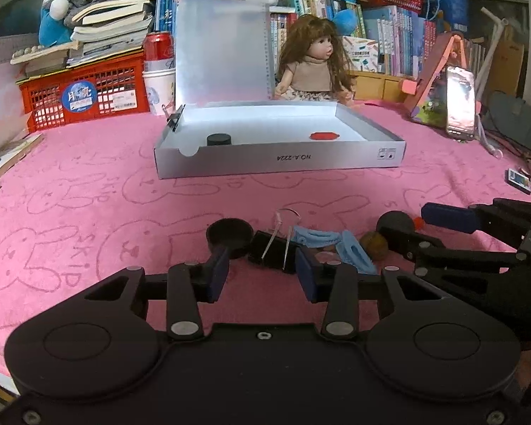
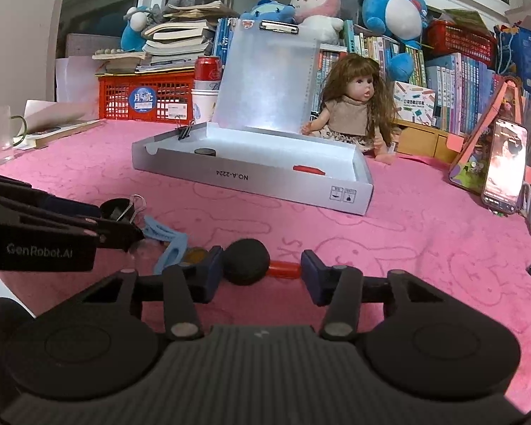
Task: Organize rigid objects
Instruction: 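Grasp the black binder clip with the left gripper while the right gripper grasps a black puck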
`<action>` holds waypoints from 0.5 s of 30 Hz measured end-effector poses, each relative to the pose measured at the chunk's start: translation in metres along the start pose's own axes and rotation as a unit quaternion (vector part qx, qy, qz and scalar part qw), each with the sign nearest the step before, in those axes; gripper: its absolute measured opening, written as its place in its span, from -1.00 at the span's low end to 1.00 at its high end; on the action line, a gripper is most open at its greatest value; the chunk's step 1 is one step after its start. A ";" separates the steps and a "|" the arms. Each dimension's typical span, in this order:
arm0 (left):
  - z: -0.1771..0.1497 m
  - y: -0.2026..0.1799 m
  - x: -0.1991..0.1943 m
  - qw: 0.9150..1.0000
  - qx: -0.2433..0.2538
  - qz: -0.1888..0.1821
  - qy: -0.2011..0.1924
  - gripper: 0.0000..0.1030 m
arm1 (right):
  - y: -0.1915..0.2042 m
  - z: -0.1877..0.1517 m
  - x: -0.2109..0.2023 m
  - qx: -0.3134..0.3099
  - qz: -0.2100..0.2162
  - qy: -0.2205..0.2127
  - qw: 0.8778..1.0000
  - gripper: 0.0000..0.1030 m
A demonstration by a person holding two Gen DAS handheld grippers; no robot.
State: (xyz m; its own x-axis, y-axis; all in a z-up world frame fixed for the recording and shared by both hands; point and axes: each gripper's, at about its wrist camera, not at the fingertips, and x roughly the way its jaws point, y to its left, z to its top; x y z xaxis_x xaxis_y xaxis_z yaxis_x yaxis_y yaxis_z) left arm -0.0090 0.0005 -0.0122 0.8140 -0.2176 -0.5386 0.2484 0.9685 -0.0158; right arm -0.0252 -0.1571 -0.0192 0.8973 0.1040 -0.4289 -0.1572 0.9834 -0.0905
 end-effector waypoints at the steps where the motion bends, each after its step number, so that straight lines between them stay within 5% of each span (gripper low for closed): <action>1: 0.000 0.001 0.000 1.000 -0.004 -0.001 0.001 -0.22 | 0.001 0.000 0.001 0.000 0.001 -0.001 1.000 -0.03; 11: -0.002 0.005 -0.003 1.000 -0.011 0.004 -0.003 -0.25 | 0.003 0.001 0.003 -0.004 0.011 -0.019 1.000 -0.49; 13: -0.002 0.005 -0.006 1.000 -0.015 0.005 -0.008 -0.53 | 0.001 0.002 0.002 0.000 0.011 -0.020 1.000 -0.53; 15: -0.003 0.005 -0.009 1.000 -0.011 0.008 -0.011 -0.55 | -0.002 0.002 0.001 0.003 0.011 -0.018 1.000 -0.53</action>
State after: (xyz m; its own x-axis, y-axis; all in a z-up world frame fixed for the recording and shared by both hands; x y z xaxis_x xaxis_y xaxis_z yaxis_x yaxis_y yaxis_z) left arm -0.0162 0.0072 -0.0100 0.8295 -0.2041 -0.5198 0.2240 0.9743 -0.0250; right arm -0.0235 -0.1584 -0.0174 0.9083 0.1306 -0.3974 -0.1744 0.9817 -0.0759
